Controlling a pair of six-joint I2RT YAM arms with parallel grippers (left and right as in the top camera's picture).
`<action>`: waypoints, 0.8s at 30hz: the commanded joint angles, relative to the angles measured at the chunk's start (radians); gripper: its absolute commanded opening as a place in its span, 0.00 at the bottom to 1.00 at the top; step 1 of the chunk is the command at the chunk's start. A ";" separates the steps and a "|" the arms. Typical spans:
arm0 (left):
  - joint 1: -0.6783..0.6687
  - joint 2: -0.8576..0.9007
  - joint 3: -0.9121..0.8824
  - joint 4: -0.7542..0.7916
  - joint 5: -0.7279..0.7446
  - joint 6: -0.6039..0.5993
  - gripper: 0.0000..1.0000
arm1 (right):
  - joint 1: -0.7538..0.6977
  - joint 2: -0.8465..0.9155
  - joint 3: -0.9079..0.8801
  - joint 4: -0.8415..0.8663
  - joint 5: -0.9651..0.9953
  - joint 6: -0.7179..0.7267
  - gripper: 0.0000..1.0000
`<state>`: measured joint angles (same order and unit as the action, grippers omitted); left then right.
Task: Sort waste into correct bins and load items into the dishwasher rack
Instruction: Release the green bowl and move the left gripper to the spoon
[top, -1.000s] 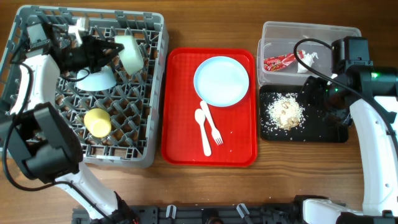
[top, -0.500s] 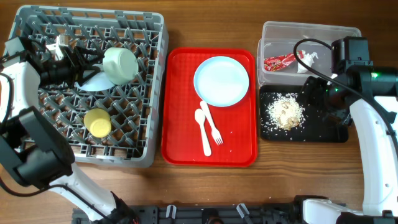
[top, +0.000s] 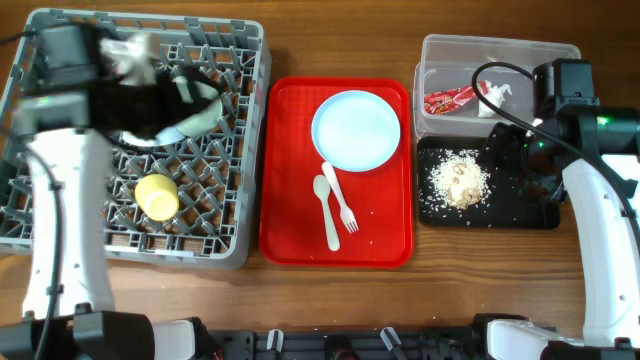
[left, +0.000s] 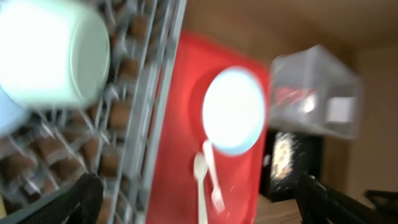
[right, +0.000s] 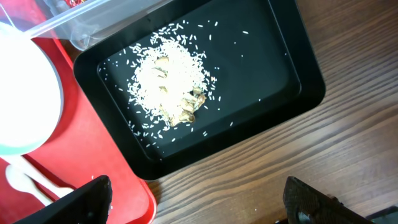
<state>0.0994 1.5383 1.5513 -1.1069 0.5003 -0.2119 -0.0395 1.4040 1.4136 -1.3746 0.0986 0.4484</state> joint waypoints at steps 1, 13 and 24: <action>-0.185 0.014 -0.007 -0.045 -0.357 -0.272 1.00 | -0.001 -0.003 0.001 -0.003 0.012 -0.003 0.89; -0.645 0.138 -0.241 0.124 -0.536 -0.537 1.00 | -0.001 -0.003 0.001 -0.003 0.013 -0.004 0.89; -0.721 0.403 -0.272 0.281 -0.536 -0.537 0.97 | -0.001 -0.003 0.001 -0.011 0.013 -0.004 0.89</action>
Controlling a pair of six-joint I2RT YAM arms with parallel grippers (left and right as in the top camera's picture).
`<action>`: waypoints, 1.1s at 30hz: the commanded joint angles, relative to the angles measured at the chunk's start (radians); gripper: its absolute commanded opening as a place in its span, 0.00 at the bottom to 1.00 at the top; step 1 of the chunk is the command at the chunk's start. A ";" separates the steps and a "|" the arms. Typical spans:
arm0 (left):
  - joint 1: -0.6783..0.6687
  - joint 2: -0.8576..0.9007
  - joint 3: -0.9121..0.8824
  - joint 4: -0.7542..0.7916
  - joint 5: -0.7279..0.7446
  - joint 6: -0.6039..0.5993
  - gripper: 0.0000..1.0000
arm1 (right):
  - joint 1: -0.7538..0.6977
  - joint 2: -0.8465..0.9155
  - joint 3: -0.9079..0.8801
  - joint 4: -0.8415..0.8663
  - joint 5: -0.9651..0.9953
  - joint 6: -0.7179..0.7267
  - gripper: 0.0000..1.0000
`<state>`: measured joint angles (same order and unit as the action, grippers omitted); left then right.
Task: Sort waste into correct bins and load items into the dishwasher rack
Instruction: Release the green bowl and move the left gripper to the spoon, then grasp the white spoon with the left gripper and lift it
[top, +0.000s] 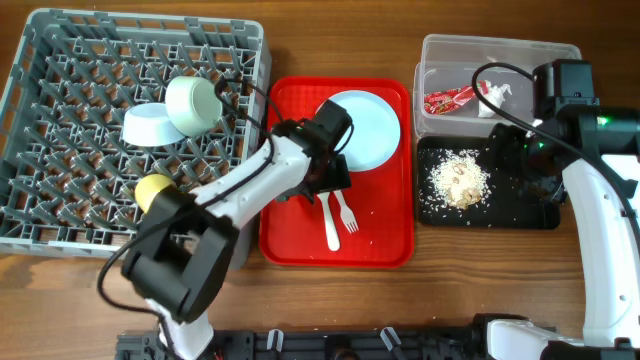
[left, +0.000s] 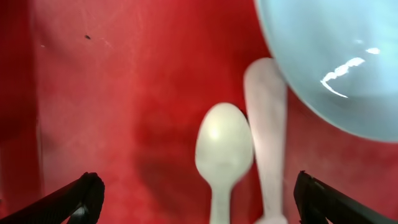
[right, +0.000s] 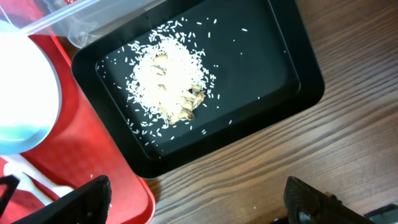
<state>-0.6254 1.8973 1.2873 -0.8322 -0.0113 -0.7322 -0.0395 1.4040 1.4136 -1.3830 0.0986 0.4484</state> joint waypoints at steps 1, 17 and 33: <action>0.006 0.050 -0.008 0.006 -0.024 -0.017 0.97 | -0.001 -0.003 0.001 -0.003 0.013 -0.004 0.89; 0.006 0.063 -0.009 -0.010 -0.032 -0.036 0.81 | -0.001 -0.003 0.001 -0.009 0.012 -0.004 0.89; 0.005 0.067 -0.013 -0.013 -0.006 -0.062 0.51 | -0.001 -0.003 0.001 -0.010 0.012 -0.004 0.90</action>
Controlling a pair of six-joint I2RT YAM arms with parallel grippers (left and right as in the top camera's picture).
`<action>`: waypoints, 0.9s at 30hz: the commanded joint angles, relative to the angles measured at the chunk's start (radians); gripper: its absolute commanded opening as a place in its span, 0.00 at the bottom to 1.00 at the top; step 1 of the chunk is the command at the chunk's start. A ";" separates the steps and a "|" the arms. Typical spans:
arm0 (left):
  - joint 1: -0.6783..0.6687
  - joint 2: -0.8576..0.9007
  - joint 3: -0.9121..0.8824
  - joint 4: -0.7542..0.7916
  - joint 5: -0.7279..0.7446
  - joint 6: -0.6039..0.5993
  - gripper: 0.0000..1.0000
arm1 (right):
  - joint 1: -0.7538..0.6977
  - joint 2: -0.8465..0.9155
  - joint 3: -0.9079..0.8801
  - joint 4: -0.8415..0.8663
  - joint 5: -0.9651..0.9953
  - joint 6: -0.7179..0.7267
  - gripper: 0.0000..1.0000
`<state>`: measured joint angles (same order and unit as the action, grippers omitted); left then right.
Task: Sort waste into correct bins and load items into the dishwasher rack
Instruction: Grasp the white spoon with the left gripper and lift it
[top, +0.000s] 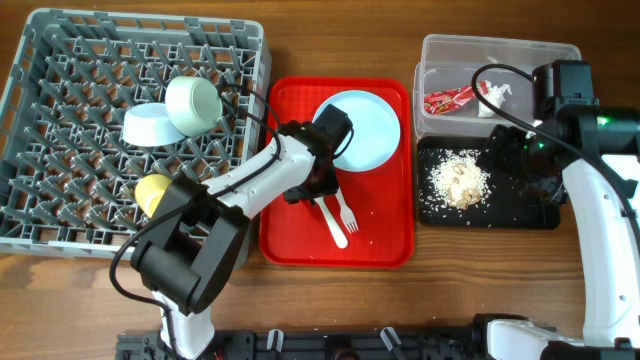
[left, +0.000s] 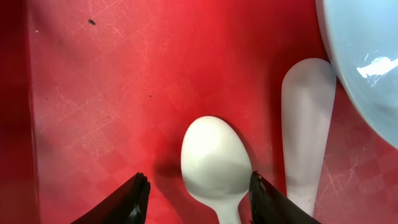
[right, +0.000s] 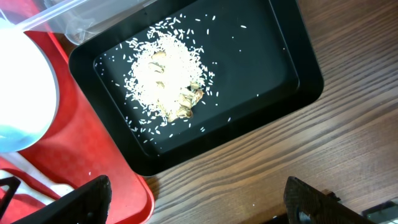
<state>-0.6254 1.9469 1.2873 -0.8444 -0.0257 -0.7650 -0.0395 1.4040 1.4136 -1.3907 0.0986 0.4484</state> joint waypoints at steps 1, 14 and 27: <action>0.005 0.018 -0.015 0.003 0.017 -0.029 0.51 | -0.001 -0.003 0.001 -0.002 0.012 -0.004 0.89; 0.005 0.023 -0.092 0.110 0.047 -0.032 0.16 | -0.001 -0.003 0.001 -0.004 0.012 -0.004 0.89; 0.028 -0.030 -0.090 0.105 0.048 -0.031 0.16 | -0.001 -0.003 0.001 -0.006 0.013 -0.004 0.89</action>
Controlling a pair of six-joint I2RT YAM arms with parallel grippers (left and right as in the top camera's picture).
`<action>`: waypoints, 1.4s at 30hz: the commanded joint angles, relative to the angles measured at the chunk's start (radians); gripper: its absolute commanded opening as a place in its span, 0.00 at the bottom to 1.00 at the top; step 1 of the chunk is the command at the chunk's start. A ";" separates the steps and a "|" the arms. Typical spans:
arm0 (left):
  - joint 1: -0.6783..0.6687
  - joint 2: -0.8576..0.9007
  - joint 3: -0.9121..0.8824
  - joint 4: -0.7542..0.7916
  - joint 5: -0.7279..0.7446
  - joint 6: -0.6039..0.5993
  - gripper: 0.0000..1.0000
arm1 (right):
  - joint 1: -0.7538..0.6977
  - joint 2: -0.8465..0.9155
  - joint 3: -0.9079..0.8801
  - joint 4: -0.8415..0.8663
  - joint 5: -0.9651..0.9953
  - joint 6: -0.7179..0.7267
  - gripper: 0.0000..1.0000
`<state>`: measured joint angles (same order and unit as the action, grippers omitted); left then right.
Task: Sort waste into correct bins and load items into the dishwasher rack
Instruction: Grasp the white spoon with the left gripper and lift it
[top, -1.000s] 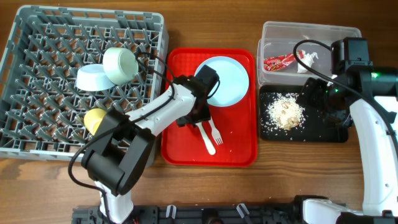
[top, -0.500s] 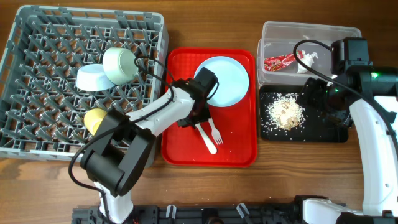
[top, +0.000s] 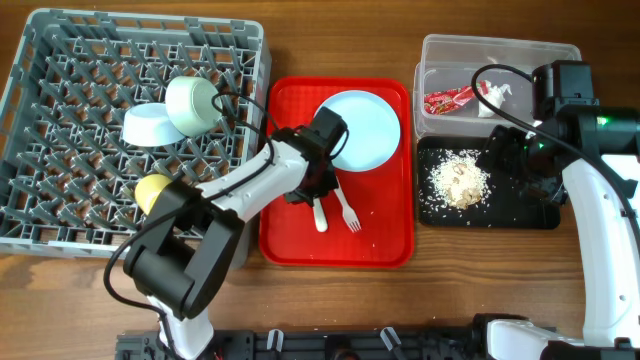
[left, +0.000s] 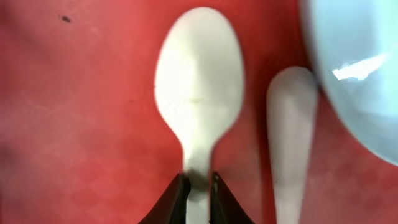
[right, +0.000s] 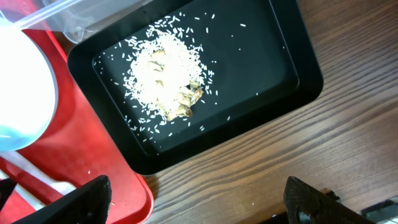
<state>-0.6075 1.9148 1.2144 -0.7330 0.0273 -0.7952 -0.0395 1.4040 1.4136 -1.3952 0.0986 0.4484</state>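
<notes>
A white plastic spoon (left: 199, 81) lies on the red tray (left: 74, 124), and my left gripper (left: 199, 186) is shut on its handle just below the bowl. In the overhead view the spoon (top: 320, 217) points toward the tray's front edge from under the left gripper (top: 318, 190). A white fork (top: 347, 212) lies just right of the spoon, and a pale blue plate (top: 362, 130) sits behind both. At the left stands the grey dishwasher rack (top: 60, 200). My right gripper (right: 199, 211) is open, hanging over the front edge of the black tray (right: 249, 62).
The rack holds a mint cup (top: 192, 103), a pale bowl (top: 148, 124) and a yellow cup (top: 152, 190). Rice and scraps (right: 165, 81) lie in the black tray. Behind it a clear bin (top: 500, 50) holds a red wrapper (top: 448, 99) and crumpled paper.
My left gripper, open with its fingers either side of the spoon, has shut on the spoon's handle. The spoon now lies straighter on the tray. The right arm has not moved.
My left gripper was open over the rack beside the mint cup. Then it was over the red tray above the spoon, still open. Then it was lower, fingers astride the spoon, and now it is shut on the handle. The right gripper stayed open over the black tray.
</notes>
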 joint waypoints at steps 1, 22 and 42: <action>0.010 0.002 -0.018 -0.009 -0.001 -0.001 0.20 | -0.001 -0.003 0.001 -0.001 0.013 -0.004 0.89; 0.133 0.002 -0.018 0.128 -0.044 0.051 0.52 | -0.001 -0.003 0.001 0.002 0.013 -0.004 0.90; 0.127 0.021 -0.021 0.054 -0.069 0.050 0.50 | -0.001 -0.003 0.001 0.001 0.012 -0.003 0.89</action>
<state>-0.4778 1.9152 1.2030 -0.6796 -0.0101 -0.7609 -0.0395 1.4040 1.4136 -1.3945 0.0982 0.4484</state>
